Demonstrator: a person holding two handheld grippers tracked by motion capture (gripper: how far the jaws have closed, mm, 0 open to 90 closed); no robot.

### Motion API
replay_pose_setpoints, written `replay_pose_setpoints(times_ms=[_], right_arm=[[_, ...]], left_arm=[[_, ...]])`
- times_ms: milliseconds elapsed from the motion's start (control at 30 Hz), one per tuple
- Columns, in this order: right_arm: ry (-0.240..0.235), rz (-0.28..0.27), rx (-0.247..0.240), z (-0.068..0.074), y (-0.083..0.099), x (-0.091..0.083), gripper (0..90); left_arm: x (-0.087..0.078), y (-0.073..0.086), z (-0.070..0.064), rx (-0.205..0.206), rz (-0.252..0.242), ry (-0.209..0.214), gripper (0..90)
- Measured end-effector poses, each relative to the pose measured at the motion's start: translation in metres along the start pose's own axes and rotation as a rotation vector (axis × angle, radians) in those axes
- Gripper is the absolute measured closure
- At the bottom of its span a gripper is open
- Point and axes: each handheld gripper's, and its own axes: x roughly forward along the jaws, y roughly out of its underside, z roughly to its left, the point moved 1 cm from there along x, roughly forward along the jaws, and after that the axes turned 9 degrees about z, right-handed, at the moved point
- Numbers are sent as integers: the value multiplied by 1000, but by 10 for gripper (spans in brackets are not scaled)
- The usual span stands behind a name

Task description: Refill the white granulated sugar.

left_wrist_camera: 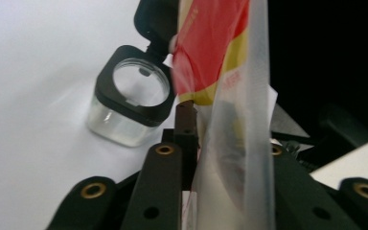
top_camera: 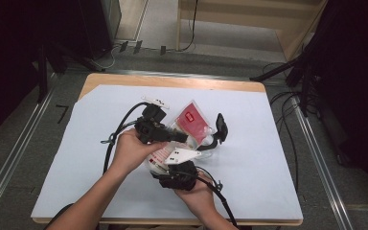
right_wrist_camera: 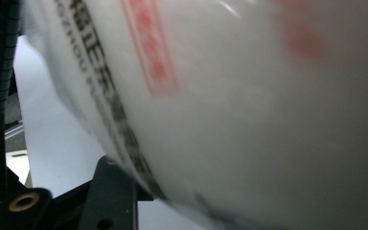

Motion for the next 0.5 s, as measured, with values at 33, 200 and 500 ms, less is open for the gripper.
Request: replay_pose_setpoints(times_ms=[33, 200, 500], right_arm=[[-2, 1, 8, 0, 0, 0, 558], [-46, -3, 39, -1, -1, 0, 611], [-111, -22, 54, -2, 2, 1, 629]], left_arm=[[0, 0, -1, -1, -4, 0, 787], [-1, -1, 0, -7, -16, 10, 743], [-17, -3, 1, 13, 38, -49, 654]])
